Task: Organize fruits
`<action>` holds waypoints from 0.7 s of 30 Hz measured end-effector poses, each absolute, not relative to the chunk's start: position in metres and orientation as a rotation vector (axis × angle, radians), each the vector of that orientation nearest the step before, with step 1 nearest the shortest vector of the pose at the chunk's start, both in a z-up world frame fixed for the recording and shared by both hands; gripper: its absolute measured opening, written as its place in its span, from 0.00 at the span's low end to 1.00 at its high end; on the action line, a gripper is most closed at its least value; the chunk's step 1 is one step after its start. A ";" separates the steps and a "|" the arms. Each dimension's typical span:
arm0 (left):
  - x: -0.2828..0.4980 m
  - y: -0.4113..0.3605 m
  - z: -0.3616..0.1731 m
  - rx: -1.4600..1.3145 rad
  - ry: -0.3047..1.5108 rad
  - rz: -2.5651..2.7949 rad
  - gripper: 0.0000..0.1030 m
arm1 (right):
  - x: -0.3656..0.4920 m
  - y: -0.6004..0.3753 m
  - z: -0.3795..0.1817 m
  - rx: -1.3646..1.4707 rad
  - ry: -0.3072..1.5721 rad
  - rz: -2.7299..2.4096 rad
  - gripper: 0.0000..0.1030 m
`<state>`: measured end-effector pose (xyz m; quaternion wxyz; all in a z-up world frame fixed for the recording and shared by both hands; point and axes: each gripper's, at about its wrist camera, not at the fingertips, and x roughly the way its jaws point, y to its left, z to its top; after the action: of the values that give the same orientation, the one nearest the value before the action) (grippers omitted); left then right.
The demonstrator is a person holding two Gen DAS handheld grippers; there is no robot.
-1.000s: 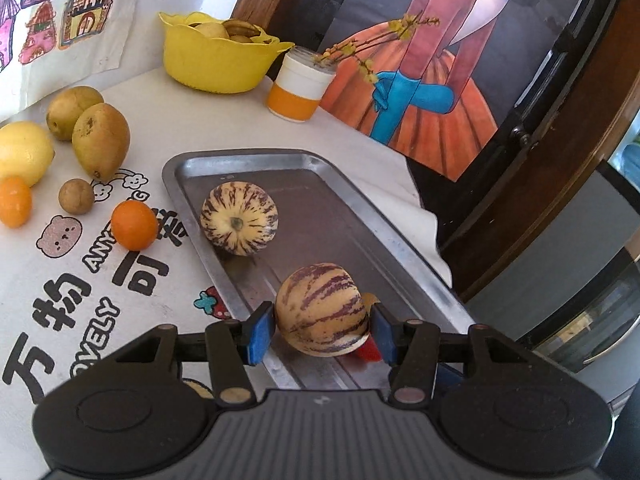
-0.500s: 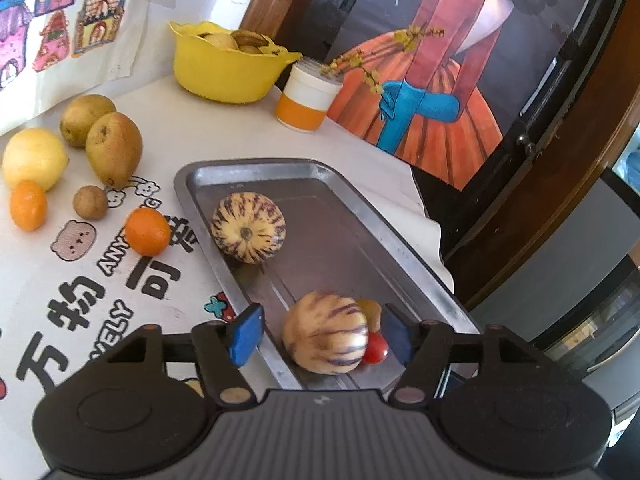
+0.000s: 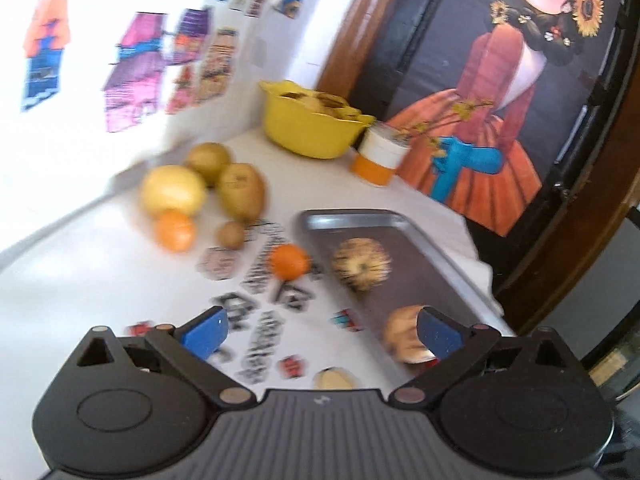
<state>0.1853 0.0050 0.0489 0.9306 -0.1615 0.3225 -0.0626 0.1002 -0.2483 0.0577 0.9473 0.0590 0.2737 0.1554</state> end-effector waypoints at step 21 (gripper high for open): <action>0.139 0.101 0.044 -0.098 0.692 0.097 0.99 | 0.114 -0.124 0.059 -0.108 0.641 0.500 0.99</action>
<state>0.1391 0.1007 0.0436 0.9384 -0.0479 0.3388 0.0475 0.1135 -0.1237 0.0586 0.9170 -0.0527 0.3118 0.2433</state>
